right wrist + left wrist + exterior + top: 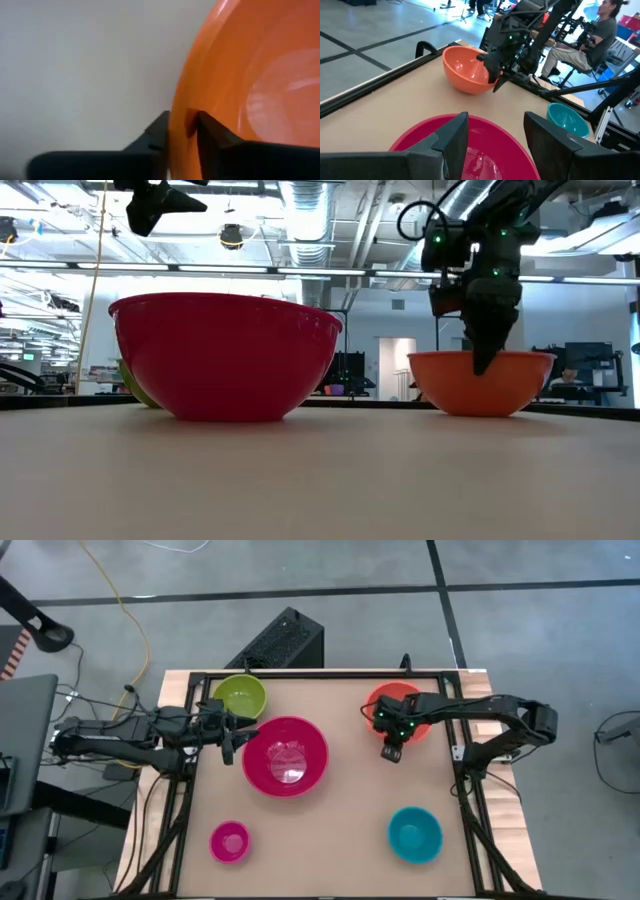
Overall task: Nest bowls inside each other
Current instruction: Stack the orange bowl on top of the red bowl
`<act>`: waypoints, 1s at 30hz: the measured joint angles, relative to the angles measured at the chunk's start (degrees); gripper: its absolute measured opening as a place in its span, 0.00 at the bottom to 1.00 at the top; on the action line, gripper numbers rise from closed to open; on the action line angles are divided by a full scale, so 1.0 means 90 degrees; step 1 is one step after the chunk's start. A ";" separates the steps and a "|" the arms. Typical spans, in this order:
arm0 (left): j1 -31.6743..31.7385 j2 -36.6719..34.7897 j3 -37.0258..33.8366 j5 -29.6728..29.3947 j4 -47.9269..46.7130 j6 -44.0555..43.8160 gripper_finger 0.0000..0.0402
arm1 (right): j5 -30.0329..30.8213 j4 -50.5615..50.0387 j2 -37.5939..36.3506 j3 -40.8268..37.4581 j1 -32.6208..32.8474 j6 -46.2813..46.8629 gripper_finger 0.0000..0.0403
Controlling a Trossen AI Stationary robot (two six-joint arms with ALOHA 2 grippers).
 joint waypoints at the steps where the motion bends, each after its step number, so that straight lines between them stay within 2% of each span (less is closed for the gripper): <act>1: 0.0000 -0.0002 0.0000 0.0000 0.0000 -0.0001 0.45 | 0.0017 0.0017 -0.0049 0.0002 -0.0001 0.0012 0.12; 3: 0.0000 0.0000 0.0000 0.0000 -0.0002 -0.0002 0.45 | 0.0057 0.0044 -0.0142 0.0002 0.0000 0.0000 0.05; 5: 0.0000 -0.0002 0.0000 0.0000 -0.0002 -0.0002 0.45 | 0.0124 0.0039 -0.0223 0.0001 0.0006 -0.0012 0.02; 11: 0.0000 -0.0002 0.0000 -0.0002 -0.0002 -0.0006 0.45 | 0.0192 0.0022 -0.0435 -0.0005 0.0180 0.0080 0.02; 22: 0.0000 -0.0002 0.0000 -0.0015 -0.0002 -0.0014 0.45 | 0.0762 -0.0002 -0.1054 -0.0001 0.0676 0.0400 0.00; 30: 0.0001 -0.0002 0.0000 -0.0058 -0.0002 -0.0012 0.45 | 0.0789 -0.0207 -0.1123 0.0874 0.0697 0.0118 0.00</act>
